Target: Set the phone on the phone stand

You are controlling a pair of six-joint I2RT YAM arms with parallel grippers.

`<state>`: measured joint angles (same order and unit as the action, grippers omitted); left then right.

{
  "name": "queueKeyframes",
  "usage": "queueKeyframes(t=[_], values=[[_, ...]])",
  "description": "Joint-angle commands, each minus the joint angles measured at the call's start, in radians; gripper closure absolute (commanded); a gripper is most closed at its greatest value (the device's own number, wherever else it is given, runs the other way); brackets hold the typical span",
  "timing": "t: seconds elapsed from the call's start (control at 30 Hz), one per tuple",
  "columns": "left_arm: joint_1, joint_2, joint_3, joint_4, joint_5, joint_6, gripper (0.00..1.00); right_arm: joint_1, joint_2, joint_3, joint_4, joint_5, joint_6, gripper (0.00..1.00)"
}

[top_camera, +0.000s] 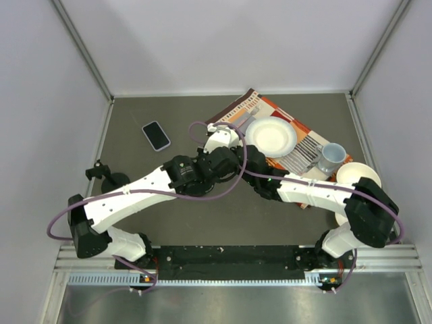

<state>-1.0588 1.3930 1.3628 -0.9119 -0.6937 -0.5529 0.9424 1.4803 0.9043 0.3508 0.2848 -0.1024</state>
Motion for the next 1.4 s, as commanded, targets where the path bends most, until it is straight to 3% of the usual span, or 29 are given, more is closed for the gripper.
queueKeyframes(t=[0.0,0.17,0.27,0.5,0.63,0.73,0.83,0.97,1.13,1.37], values=[[0.106,-0.031,-0.033,-0.624,-0.135,-0.188,1.0,-0.013,-0.107,0.045,0.128,0.027,-0.114,1.0],[0.106,-0.106,-0.024,-0.624,-0.142,-0.16,1.0,-0.001,-0.147,0.021,0.053,-0.1,-0.03,1.0],[0.106,-0.098,-0.027,-0.617,-0.122,-0.151,1.0,0.021,-0.17,0.011,0.041,-0.192,-0.068,1.0],[0.106,-0.092,-0.027,-0.617,-0.124,-0.145,1.0,0.036,-0.202,0.111,-0.185,-0.338,-0.175,1.0],[0.108,-0.075,-0.025,-0.625,-0.136,-0.157,1.0,0.045,-0.221,0.13,-0.257,-0.288,-0.163,1.0],[0.108,-0.058,-0.027,-0.625,-0.133,-0.163,1.0,0.093,-0.226,0.116,-0.247,-0.146,-0.123,1.0],[0.111,-0.055,-0.027,-0.625,-0.136,-0.174,1.0,0.14,-0.226,0.085,-0.199,0.119,-0.085,1.0],[0.123,-0.046,-0.028,-0.625,-0.138,-0.18,1.0,0.243,-0.215,0.056,-0.079,0.355,-0.128,1.0],[0.131,-0.035,-0.025,-0.625,-0.148,-0.183,1.0,0.285,-0.198,0.07,-0.082,0.308,-0.157,1.0],[0.145,-0.042,-0.042,-0.625,-0.153,-0.182,1.0,0.286,-0.227,0.105,-0.217,0.179,-0.039,1.0]])
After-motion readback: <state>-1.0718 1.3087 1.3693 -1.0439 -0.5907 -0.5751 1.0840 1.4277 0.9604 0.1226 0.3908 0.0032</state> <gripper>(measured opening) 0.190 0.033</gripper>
